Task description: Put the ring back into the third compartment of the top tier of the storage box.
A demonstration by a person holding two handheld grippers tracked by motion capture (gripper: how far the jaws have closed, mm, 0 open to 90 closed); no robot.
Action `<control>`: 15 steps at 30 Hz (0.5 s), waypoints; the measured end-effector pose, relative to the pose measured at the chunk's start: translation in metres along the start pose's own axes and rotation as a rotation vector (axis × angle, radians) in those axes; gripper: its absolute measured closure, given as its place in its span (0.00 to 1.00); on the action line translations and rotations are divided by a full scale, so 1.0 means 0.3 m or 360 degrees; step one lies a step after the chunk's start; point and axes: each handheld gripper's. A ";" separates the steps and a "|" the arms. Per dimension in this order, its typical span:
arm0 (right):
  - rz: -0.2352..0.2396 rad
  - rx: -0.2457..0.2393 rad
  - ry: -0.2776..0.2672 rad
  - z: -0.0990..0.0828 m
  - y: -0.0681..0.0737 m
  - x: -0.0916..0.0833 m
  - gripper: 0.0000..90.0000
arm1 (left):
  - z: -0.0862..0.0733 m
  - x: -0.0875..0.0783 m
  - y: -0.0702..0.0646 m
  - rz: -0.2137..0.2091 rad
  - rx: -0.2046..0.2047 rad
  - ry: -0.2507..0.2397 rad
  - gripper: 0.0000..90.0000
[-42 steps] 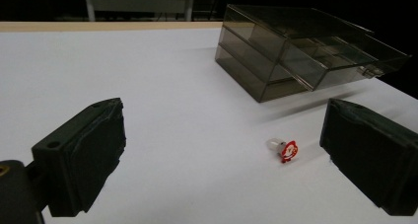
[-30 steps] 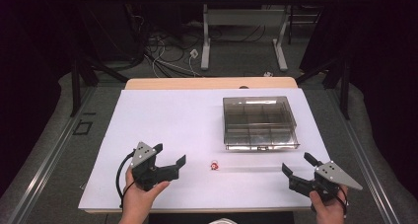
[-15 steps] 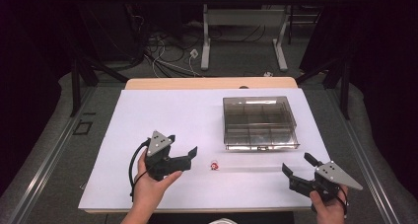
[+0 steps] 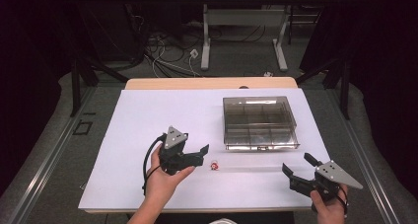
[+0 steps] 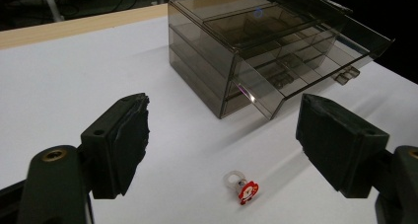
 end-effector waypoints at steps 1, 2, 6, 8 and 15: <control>0.0000 0.0000 0.0000 0.000 0.000 0.000 0.17 | 0.000 0.000 0.000 0.0000 0.0000 0.0000 0.23; 0.0003 0.0000 0.0002 0.000 0.000 0.000 0.17 | 0.003 0.005 -0.001 0.0004 0.0001 0.0010 0.23; 0.0004 0.0003 0.0013 -0.001 -0.001 -0.001 0.17 | 0.014 0.025 -0.008 -0.0012 -0.0019 0.0026 0.23; 0.0006 0.0008 0.0013 -0.001 -0.001 0.000 0.17 | 0.016 0.028 -0.011 -0.0015 -0.0029 0.0029 0.23; 0.0020 0.0001 0.0010 -0.001 -0.004 0.002 0.17 | 0.028 0.061 -0.027 -0.0047 -0.0036 0.0110 0.26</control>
Point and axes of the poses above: each handheld gripper's, and its own axes: x roughly forward along the jaws, z roughly out of its top, y roughly to its left, and after that the axes turned 7 degrees about y, right-handed
